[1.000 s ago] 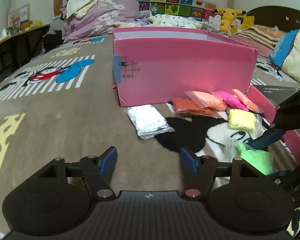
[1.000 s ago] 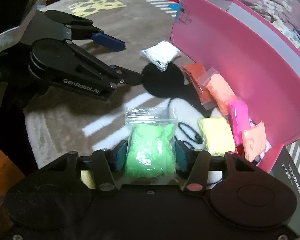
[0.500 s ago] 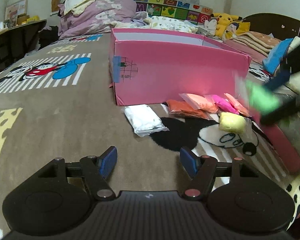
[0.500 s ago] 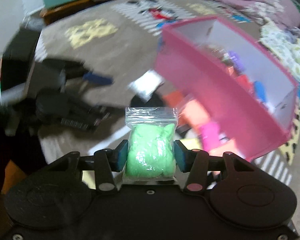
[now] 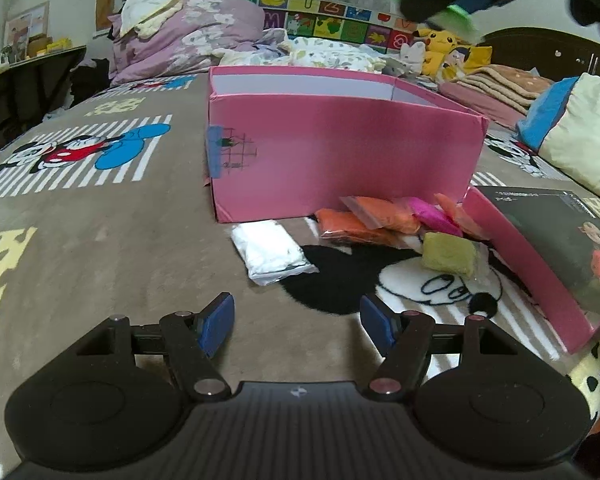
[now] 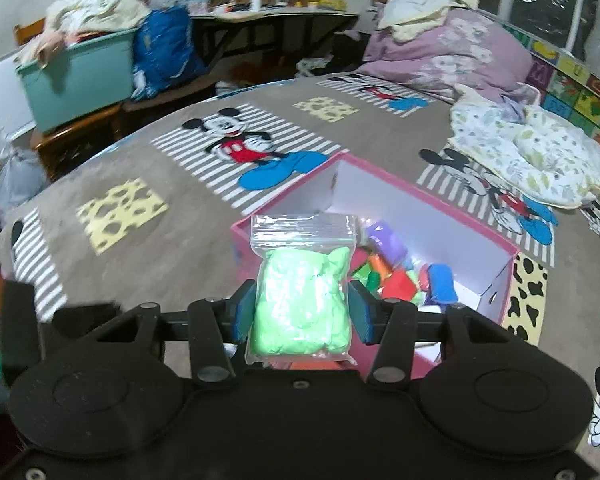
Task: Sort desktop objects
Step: 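Lift the green packet with the right tool and carry it over the pink box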
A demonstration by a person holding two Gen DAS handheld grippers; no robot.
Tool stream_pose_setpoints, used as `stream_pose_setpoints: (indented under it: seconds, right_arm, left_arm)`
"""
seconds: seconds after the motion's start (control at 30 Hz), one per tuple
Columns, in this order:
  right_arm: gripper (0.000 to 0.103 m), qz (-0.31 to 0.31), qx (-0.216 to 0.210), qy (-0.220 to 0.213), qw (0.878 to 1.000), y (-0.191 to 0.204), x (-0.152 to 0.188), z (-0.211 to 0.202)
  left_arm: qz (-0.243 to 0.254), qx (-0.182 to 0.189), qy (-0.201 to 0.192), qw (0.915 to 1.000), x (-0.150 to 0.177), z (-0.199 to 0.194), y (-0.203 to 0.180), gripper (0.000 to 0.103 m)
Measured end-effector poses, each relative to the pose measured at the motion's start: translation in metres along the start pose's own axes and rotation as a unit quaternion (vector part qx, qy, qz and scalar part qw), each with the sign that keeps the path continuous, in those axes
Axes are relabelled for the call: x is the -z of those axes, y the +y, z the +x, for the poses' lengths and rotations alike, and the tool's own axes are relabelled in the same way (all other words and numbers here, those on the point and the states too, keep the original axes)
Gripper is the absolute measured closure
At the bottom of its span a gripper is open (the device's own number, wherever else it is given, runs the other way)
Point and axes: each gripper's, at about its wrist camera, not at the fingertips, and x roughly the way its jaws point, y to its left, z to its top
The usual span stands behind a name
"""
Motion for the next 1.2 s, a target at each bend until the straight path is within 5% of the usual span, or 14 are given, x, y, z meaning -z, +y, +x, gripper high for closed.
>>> stream_pose_setpoints:
  seconds: [0.5, 1.2]
  right_arm:
    - [0.055, 0.049, 0.052, -0.006, 0.997, -0.05, -0.021, 0.037]
    - [0.054, 0.13, 0.102, 0.091, 0.982, -0.129, -0.002, 0.118]
  left_arm:
    - [-0.02, 0.002, 0.003, 0.9998, -0.01, 0.007, 0.001, 0.034]
    - [0.01, 0.028, -0.004, 0.9995, -0.024, 0.021, -0.035, 0.034]
